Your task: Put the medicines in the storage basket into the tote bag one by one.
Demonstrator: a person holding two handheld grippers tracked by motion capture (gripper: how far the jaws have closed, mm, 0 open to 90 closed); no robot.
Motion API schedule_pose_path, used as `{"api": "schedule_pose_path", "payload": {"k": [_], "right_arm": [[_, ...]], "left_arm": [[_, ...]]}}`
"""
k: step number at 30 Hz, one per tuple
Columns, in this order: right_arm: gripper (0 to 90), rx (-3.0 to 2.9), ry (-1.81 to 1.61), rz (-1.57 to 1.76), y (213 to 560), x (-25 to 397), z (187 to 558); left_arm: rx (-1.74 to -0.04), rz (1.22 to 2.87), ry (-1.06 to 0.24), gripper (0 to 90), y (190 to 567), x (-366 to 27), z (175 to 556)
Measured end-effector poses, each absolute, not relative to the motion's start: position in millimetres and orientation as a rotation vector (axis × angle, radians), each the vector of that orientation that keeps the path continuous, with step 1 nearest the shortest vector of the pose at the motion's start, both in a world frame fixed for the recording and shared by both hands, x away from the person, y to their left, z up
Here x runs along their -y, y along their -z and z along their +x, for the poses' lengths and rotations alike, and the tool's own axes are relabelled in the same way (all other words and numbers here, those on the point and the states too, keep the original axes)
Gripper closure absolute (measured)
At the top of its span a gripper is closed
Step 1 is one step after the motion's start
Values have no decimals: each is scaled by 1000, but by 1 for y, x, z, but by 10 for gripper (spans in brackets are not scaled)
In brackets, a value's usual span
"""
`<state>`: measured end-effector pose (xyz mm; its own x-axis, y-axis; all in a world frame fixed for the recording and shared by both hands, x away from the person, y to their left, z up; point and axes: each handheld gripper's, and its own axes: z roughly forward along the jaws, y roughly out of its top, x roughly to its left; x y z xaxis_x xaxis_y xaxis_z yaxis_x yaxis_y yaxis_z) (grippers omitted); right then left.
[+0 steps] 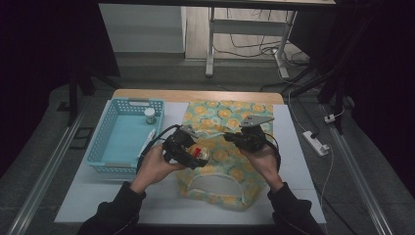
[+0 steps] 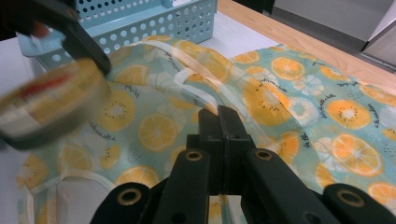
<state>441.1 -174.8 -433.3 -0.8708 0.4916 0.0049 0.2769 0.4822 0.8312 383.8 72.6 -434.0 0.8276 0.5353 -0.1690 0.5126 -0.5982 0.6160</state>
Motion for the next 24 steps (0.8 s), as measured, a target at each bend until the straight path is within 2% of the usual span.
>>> {"api": "schedule_pose_path", "payload": {"k": [11,24], "right_arm": [[896,-2507,-1350,645,433,171,439],[896,-2515,-1362,638,432,167,437]], "left_arm": [[-757,2333,-18,201,456,-45,396],[-804,2336,-54,201,475,-28,418]]}}
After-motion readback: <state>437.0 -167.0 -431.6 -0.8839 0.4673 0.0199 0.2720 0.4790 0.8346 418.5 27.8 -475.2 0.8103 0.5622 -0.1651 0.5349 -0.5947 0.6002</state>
